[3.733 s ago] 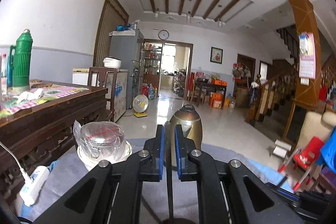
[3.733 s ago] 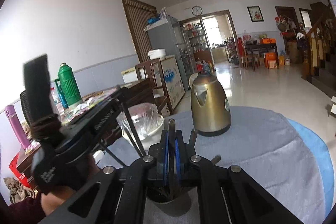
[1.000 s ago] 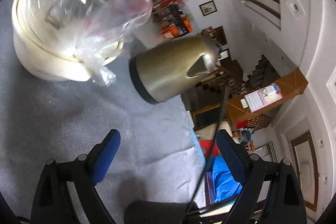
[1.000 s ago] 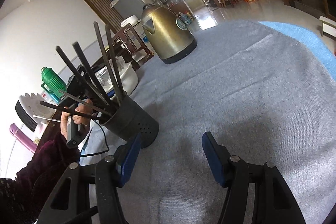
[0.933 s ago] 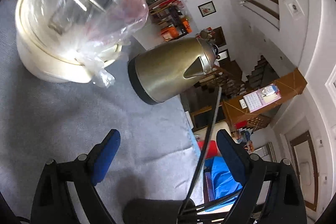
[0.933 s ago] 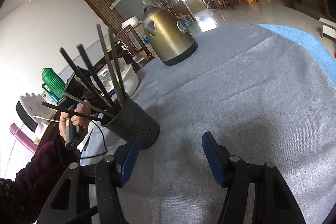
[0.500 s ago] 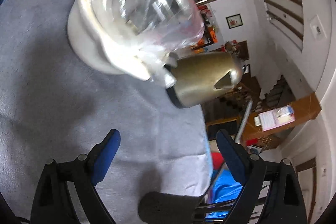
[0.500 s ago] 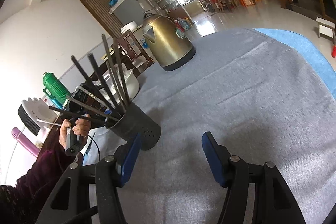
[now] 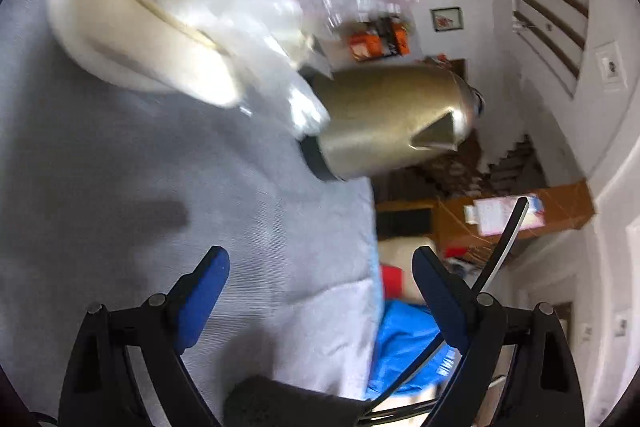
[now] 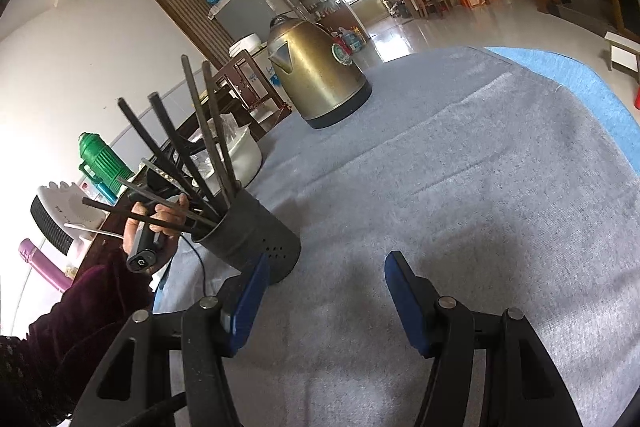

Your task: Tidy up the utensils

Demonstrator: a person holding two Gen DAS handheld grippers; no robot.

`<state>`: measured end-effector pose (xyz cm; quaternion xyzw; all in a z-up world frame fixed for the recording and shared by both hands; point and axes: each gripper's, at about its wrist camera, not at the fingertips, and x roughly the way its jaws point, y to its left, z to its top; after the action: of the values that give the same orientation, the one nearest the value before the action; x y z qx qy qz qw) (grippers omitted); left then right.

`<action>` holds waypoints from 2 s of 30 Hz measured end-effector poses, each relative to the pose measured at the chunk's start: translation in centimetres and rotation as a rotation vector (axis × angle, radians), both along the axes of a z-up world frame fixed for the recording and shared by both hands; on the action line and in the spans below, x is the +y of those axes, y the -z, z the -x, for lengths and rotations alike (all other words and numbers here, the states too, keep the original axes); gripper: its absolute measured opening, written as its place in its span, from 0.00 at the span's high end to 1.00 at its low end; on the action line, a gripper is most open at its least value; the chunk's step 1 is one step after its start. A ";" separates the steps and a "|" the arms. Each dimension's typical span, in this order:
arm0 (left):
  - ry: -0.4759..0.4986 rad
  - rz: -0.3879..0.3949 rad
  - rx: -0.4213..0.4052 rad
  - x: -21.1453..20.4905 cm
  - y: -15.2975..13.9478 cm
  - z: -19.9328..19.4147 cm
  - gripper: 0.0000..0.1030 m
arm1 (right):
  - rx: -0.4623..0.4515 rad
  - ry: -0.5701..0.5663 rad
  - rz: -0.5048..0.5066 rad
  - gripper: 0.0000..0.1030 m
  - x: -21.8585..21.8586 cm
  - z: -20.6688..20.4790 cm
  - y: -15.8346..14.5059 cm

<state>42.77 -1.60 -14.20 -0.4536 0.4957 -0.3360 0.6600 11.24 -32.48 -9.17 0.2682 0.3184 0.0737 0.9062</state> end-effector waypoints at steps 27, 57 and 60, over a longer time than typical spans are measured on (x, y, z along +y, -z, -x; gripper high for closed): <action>-0.226 -0.343 -0.182 7.2 -7.6 7.5 0.10 | -0.084 0.027 -0.009 0.37 -0.2 2.7 -3.3; -0.305 -1.326 -0.600 1.6 -16.5 41.2 0.01 | -0.155 -0.015 0.410 0.37 10.5 11.7 -12.1; -0.316 -1.324 -0.596 1.8 -17.0 42.5 0.01 | -0.158 -0.026 0.403 0.37 10.4 12.4 -12.6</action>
<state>0.31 0.17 2.77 0.0838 0.3234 0.0234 0.9423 -1.12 -22.06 3.41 0.0711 0.2581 0.0412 0.9626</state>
